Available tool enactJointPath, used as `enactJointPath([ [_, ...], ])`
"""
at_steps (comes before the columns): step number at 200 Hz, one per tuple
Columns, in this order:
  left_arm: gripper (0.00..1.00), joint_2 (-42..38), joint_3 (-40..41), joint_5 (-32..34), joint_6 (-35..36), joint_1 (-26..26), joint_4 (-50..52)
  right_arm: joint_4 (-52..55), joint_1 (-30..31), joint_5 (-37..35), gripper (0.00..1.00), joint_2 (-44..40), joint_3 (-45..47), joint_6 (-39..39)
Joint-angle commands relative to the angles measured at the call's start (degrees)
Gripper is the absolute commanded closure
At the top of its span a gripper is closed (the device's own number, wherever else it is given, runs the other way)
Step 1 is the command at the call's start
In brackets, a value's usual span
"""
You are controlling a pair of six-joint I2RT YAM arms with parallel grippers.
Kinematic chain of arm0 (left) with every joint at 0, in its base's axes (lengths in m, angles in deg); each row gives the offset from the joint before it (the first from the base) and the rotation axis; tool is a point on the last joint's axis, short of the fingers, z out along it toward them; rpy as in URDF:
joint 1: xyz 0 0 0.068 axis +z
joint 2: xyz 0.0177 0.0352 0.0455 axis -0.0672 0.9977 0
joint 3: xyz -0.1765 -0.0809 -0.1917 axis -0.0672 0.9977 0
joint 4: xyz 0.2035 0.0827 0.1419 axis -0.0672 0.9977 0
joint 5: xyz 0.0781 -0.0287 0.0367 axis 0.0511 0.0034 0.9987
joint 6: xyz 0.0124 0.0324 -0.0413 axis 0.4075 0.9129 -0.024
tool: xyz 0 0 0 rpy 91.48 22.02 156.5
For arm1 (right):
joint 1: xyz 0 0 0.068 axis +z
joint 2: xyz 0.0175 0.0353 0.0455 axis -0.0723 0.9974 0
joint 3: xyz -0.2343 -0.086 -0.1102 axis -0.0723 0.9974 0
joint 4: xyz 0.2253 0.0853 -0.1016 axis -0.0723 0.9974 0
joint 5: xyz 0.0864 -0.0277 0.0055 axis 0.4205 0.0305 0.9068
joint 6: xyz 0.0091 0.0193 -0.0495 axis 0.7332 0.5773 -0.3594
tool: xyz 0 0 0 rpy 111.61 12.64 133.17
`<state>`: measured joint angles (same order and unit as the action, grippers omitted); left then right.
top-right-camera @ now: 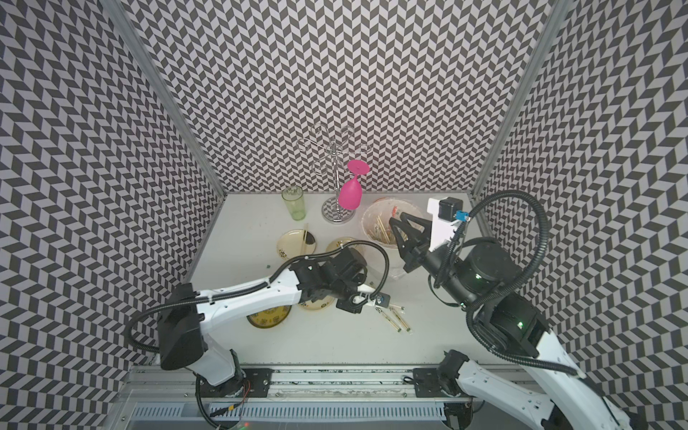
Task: Remove the packaging of disposable chopsticks
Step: Pick up the disposable chopsticks from the center of the board, then remove the packet bag from the disposable chopsticks.
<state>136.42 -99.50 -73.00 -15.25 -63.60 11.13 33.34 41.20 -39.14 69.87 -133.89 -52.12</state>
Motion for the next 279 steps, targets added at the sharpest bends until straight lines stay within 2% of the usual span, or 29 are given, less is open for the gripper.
enactJointPath([
  [1,1.00,-6.77,2.55,-2.92,-1.39,2.03,-0.59,-4.94,0.01,4.22,0.69,0.57,-2.43,-4.15],
  [24,1.00,-13.62,4.98,-8.13,-6.13,6.70,-5.44,-7.49,0.01,5.46,0.69,1.23,-3.21,-6.20],
  [63,1.00,-23.61,8.89,-16.94,-24.16,14.47,-22.67,-12.14,0.05,8.58,0.69,4.33,-5.17,-6.70],
  [103,1.00,-26.84,8.71,-36.11,-41.11,22.92,-34.06,-15.78,0.01,18.85,0.69,7.96,-8.10,-6.93],
  [120,1.00,-26.15,7.12,-38.18,-44.51,24.82,-34.68,-15.14,-0.03,24.71,0.68,9.37,-9.80,-9.89],
  [144,1.00,-25.86,2.59,-27.71,-36.90,24.77,-25.11,-2.66,0.05,28.10,0.61,13.04,-17.44,-20.29],
  [163,1.00,-26.14,-0.07,-13.60,-29.19,24.40,-17.11,7.33,0.02,24.15,0.61,15.33,-22.24,-27.26],
  [179,1.00,-26.82,-0.31,1.66,-23.53,22.79,-13.92,10.20,0.02,17.16,0.62,17.07,-24.33,-25.50],
  [188,1.00,-27.62,0.99,9.61,-18.04,20.53,-13.60,11.82,0.01,15.14,0.63,18.59,-25.70,-23.67],
  [199,1.00,-29.03,4.35,18.46,-11.07,17.59,-15.45,14.70,0.01,15.44,0.63,21.26,-28.07,-20.91],
  [214,1.00,-31.15,9.66,27.78,-1.29,14.63,-20.45,20.36,0.02,20.20,0.62,25.84,-32.51,-17.82],
  [227,1.00,-32.73,12.87,31.09,4.08,14.21,-24.62,24.71,0.02,23.91,0.61,28.94,-36.13,-15.26],
  [243,1.00,-33.72,13.59,30.79,7.56,14.21,-25.65,26.54,-0.08,25.62,0.61,30.10,-36.83,-12.26],
  [279,1.00,-36.91,16.83,29.52,16.92,12.13,-28.64,25.35,-1.42,27.12,0.60,28.72,-30.30,-4.89],
])
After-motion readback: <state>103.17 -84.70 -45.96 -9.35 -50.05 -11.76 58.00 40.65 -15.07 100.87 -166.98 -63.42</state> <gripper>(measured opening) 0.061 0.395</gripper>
